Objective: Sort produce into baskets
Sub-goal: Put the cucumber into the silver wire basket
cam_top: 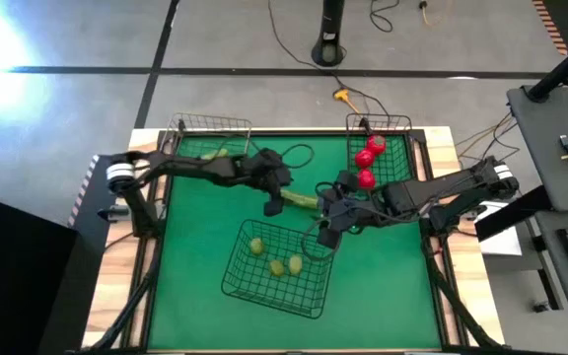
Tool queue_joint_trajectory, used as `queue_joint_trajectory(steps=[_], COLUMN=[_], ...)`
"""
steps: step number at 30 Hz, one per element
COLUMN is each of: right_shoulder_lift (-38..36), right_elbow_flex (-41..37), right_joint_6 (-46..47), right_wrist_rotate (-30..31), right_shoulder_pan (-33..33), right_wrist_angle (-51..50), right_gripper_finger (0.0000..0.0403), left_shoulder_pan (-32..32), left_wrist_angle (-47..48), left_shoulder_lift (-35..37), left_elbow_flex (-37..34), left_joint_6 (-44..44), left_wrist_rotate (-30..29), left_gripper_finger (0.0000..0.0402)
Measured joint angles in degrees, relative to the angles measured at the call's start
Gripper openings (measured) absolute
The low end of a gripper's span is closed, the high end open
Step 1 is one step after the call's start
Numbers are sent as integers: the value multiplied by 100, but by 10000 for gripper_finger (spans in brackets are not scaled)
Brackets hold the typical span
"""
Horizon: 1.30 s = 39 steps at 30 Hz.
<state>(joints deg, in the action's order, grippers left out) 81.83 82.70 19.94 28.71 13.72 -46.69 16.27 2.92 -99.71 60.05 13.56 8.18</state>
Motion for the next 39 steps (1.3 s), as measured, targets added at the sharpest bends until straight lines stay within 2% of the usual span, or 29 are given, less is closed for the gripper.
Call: queue_joint_trajectory(steps=[6, 12, 18, 23, 30, 34, 37, 39], right_shoulder_lift=[45, 13, 8, 4, -18, -83, -159, -205], right_elbow_flex=[-166, -385, -450, -450, -423, -263, -208, -202], right_joint_6=[308, 725, 1006, 1006, 945, 1008, 1006, 1008], right_wrist_rotate=[-2, -11, -11, -15, -25, -64, -62, -62], right_shoulder_pan=[150, 231, 229, 254, 253, 253, 253, 254], right_wrist_angle=[-101, -462, -718, -714, -798, -1009, -1036, -1030], right_gripper_finger=[262, 248, 238, 238, 236, 235, 234, 233], left_shoulder_pan=[10, 14, 18, -15, -35, -46, -52, -59], left_wrist_angle=[243, 811, 673, 566, 655, 911, 1036, 1016], left_shoulder_lift=[-874, -1353, -1747, -1839, -1425, -688, -9, 533], left_elbow_flex=[562, 936, 1093, 1108, 991, 915, 739, 567], left_joint_6=[437, 786, 625, 464, 45, -62, -68, -66], left_wrist_rotate=[323, 925, 631, 555, 132, 141, 359, 381], left_gripper_finger=[323, 323, 301, 255, 142, 141, 141, 152])
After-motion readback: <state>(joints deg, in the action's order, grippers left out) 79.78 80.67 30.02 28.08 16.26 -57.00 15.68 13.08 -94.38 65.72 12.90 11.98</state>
